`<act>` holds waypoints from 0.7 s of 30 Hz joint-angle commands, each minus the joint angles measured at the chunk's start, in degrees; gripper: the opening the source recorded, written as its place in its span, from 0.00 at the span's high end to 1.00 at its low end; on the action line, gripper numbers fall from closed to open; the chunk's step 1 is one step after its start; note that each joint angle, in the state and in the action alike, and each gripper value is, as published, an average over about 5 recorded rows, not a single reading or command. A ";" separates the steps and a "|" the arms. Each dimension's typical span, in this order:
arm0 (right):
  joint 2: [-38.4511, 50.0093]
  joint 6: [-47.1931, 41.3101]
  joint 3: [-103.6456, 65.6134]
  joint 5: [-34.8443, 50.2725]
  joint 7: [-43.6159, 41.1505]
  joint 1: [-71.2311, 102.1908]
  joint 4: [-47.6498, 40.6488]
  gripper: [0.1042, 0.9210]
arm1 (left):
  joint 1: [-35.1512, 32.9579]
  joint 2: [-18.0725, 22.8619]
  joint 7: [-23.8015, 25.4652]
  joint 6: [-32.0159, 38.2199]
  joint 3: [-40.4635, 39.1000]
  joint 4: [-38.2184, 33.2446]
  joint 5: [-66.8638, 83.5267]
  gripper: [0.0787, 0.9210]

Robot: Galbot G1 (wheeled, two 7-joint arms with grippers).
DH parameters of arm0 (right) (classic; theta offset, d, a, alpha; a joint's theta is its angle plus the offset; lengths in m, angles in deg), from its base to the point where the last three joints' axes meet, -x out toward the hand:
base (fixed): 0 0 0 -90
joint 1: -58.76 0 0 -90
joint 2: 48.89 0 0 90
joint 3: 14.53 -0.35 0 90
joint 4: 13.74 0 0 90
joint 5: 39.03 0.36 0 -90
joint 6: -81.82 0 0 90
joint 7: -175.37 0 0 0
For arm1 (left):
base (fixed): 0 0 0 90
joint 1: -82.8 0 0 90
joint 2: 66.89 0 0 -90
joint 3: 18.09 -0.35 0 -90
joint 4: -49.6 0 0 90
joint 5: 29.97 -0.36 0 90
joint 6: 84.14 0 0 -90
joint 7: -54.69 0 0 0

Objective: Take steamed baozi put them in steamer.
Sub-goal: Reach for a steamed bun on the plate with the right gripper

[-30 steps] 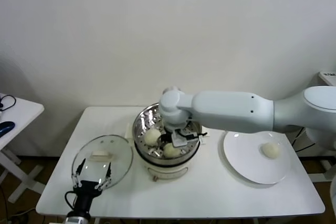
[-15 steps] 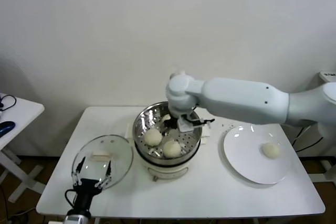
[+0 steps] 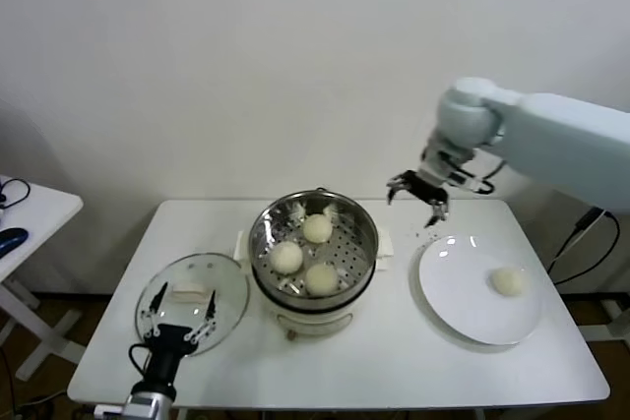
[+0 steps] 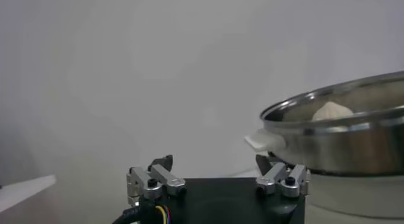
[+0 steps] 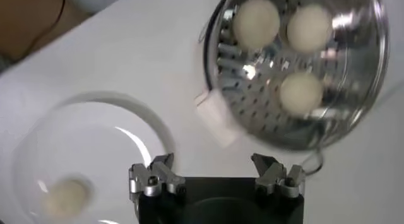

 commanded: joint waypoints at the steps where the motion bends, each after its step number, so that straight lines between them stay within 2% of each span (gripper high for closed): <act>1: 18.01 -6.34 -6.01 2.72 -2.25 9.76 -6.97 0.12 | 0.73 0.31 0.33 -0.41 -1.53 -0.65 -0.92 0.12; 10: 18.56 -5.20 -28.06 -4.55 -1.55 35.60 -13.94 0.12 | -0.09 0.62 0.88 0.03 -1.66 -1.43 -1.41 0.12; 21: 11.94 -2.85 -39.50 -14.05 0.01 45.90 -24.86 0.12 | -0.80 1.17 1.41 0.07 -1.46 -1.00 -2.17 0.12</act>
